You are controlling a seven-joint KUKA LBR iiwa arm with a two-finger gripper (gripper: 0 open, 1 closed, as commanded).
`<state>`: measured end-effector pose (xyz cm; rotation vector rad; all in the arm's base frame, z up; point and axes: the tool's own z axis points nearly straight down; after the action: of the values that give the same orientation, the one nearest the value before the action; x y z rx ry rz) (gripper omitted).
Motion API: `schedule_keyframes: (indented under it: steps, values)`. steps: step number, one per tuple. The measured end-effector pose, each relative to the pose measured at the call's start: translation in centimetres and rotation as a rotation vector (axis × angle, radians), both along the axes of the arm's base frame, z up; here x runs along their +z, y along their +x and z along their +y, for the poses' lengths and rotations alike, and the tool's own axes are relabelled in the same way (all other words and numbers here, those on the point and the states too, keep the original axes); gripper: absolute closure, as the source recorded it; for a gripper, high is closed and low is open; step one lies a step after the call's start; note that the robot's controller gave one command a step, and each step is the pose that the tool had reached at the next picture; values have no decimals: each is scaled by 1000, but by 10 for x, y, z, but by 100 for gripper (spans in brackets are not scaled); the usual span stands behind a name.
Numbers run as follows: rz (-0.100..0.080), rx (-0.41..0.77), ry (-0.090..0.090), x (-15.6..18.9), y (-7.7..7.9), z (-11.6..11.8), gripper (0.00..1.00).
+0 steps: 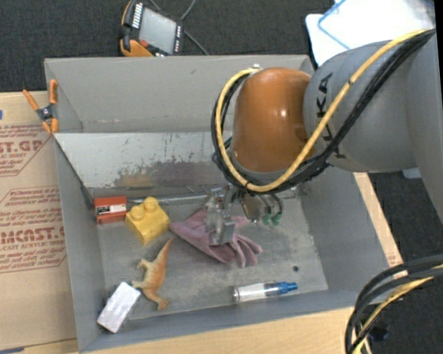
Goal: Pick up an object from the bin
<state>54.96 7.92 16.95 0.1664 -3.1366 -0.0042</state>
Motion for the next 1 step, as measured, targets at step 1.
schedule_keyframes:
  steps: [1]
  values:
    - [-1, -64, 1, 89, -17, -9, 100]
